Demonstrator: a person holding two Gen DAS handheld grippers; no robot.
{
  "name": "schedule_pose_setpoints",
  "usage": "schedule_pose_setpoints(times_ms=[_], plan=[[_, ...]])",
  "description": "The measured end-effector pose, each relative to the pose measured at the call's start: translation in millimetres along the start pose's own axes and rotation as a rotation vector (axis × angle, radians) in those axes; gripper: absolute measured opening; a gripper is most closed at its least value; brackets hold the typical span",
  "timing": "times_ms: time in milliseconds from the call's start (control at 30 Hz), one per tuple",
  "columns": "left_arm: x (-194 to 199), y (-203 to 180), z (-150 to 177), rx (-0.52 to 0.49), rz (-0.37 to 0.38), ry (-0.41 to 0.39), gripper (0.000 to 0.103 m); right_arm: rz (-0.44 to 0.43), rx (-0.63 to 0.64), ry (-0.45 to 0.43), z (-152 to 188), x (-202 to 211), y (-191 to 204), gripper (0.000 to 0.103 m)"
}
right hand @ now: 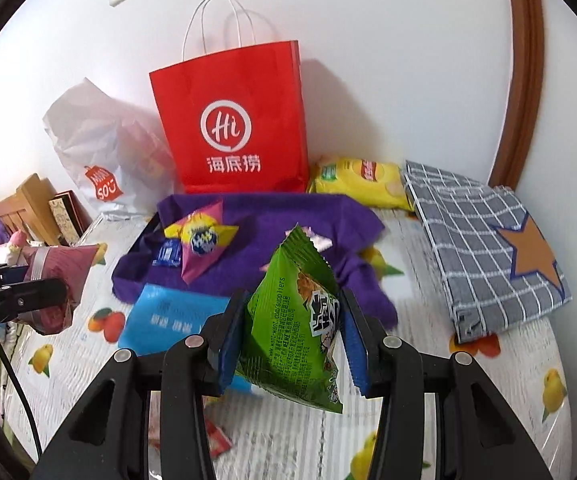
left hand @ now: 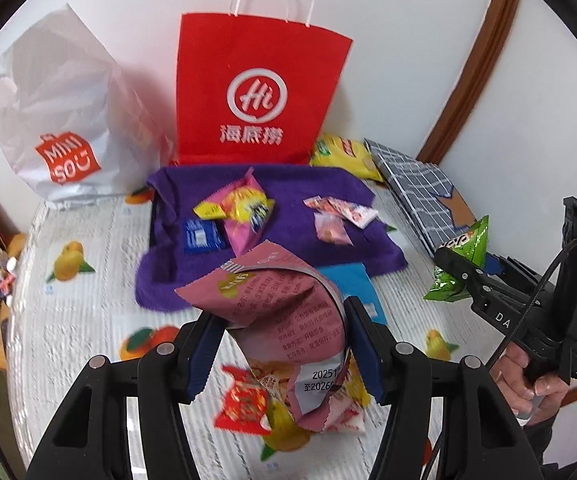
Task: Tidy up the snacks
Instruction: 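Carry the pink bag with the left tool while the right tool carries the green packet to the towel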
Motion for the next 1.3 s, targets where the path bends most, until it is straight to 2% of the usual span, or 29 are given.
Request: schedule_pose_setpoints(times_ms=[533,700,867,1033,1133,1200,1300], plan=[[-22,25,-79,0.01,-0.01,-0.065,0.058,0.016,-0.042,-0.013,-72,-55,-9,0.045],[-37,33,-99,0.032,0.012,-0.058,0.058,0.001,-0.025,-0.036,-97,-69,0,0.045],[-55,36,-119,0.012,-0.003,-0.046,0.058,-0.008,-0.006,-0.053,-120,-85,7,0.045],[-75,50,-124,0.033,-0.007,-0.037,0.058,-0.019,0.004,-0.028,-119,-111,9,0.045],[-98,60,-117,0.061,-0.001,-0.003,0.058,-0.003,0.017,0.035,-112,-137,10,0.045],[-115,64,-114,0.076,-0.013,0.056,0.058,0.005,0.017,0.043,-108,-146,9,0.045],[-121,66,-112,0.081,-0.007,0.064,0.058,-0.005,0.022,0.067,-105,-155,8,0.045]])
Point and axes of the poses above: each gripper's, at about its wrist camera, not at the fingertips, and x roughly against the way its jaws point, y to its left, z to its underside, the point moved 6 cm from there along -x, roughly the way its jaws point
